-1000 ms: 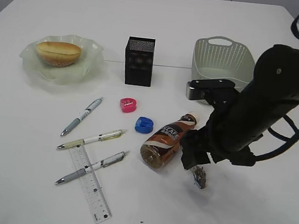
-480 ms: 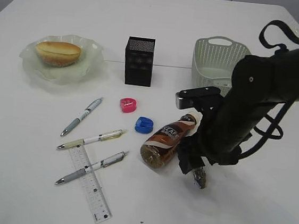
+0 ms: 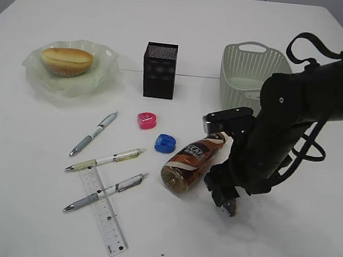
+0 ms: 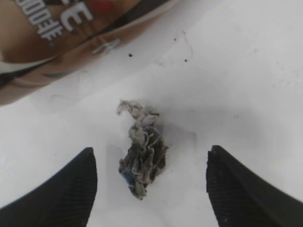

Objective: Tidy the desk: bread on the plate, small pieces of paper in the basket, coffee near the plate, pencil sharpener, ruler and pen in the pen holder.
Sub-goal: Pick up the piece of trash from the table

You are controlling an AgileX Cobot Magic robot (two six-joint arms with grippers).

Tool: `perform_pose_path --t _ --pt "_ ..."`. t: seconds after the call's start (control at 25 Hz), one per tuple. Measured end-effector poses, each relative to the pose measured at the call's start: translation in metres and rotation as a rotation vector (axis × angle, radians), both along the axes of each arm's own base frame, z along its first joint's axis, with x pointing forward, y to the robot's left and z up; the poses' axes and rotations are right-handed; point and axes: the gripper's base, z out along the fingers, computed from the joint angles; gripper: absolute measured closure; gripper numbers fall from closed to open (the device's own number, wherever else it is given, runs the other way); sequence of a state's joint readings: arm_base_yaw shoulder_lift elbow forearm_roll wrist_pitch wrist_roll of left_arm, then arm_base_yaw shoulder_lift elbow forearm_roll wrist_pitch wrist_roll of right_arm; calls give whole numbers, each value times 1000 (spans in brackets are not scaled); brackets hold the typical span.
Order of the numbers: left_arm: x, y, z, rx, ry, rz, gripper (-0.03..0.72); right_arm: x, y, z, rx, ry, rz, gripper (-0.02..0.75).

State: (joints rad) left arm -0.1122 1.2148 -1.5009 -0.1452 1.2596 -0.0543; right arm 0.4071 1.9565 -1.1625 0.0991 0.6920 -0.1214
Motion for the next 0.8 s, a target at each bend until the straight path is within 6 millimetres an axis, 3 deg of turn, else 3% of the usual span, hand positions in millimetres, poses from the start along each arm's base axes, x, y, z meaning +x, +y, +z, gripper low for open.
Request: perform_pose_path --t 0.64,0.8 --pt "0 0 0 0 0 0 198 1 0 -14 -18 32 -4 211" --pt "0 0 0 0 0 0 198 1 0 -14 -18 33 -5 290"
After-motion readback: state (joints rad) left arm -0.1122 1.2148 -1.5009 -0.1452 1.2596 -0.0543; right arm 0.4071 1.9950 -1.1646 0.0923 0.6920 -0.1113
